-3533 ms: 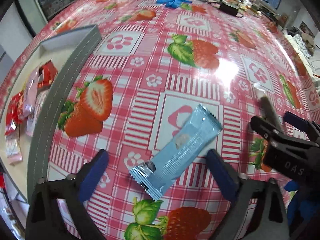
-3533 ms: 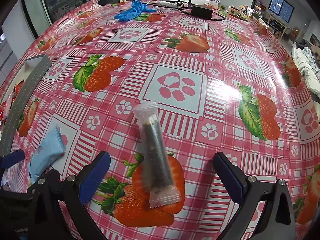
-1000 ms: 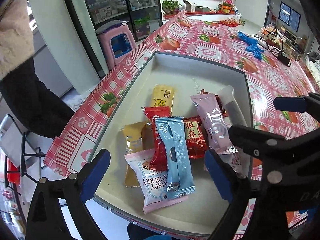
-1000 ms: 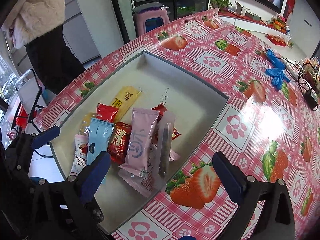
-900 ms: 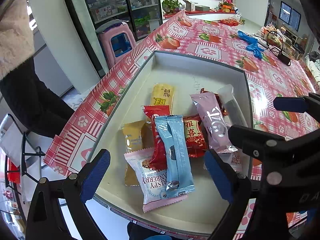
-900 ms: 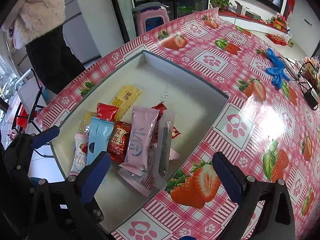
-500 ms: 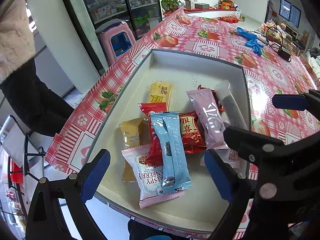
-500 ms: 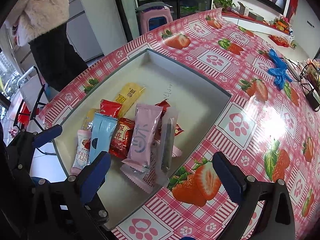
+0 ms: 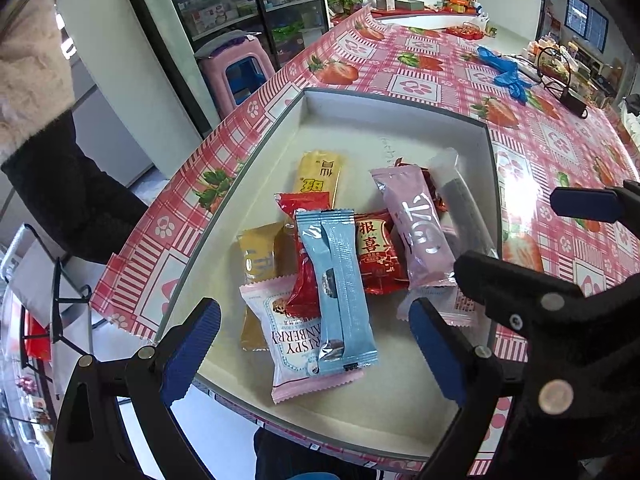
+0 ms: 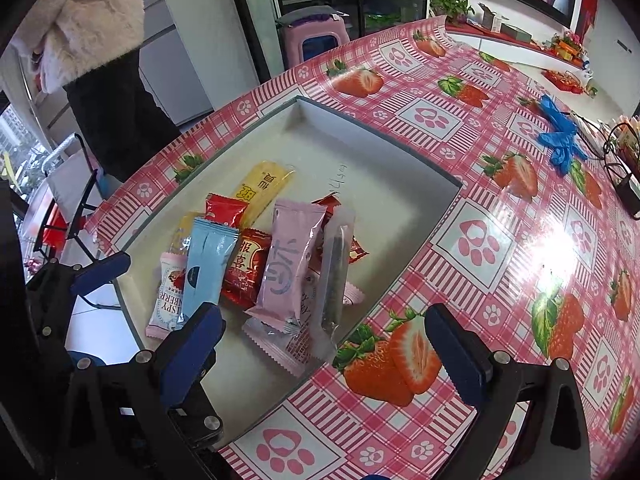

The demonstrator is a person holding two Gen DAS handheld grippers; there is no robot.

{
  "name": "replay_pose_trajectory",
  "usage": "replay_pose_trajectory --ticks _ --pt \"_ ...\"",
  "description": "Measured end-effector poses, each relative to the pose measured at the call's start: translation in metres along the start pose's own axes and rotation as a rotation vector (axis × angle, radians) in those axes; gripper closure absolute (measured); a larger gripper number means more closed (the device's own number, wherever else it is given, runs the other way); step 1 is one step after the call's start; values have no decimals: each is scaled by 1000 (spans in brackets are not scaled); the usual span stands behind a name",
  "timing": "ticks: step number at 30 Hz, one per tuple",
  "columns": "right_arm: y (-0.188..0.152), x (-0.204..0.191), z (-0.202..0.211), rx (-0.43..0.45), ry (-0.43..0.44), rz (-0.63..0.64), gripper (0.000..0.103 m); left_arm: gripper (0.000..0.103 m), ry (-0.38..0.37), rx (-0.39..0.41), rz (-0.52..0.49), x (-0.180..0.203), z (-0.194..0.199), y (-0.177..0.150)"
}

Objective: Organize snacks
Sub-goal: 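Open both tools over the tray, releasing the blue bar and clear pack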

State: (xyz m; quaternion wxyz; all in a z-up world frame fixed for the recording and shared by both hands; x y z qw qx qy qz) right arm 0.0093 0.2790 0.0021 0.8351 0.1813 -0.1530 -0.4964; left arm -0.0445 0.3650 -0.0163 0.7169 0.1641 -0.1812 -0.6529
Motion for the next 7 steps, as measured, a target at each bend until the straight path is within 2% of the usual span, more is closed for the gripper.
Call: replay_pose_trajectory --ticks 7 --pt "-3 4 4 14 28 -15 1 7 12 23 -15 7 7 2"
Point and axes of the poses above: each gripper's, at about its wrist camera, not at the fingertips, and z roughly against the way its jaws point, x to its right, y to its top, the point moved 8 cm from there along -z, roughly the way its jaws point, and after that the axes turned 13 degrees about -y, right-handed, at the moved point
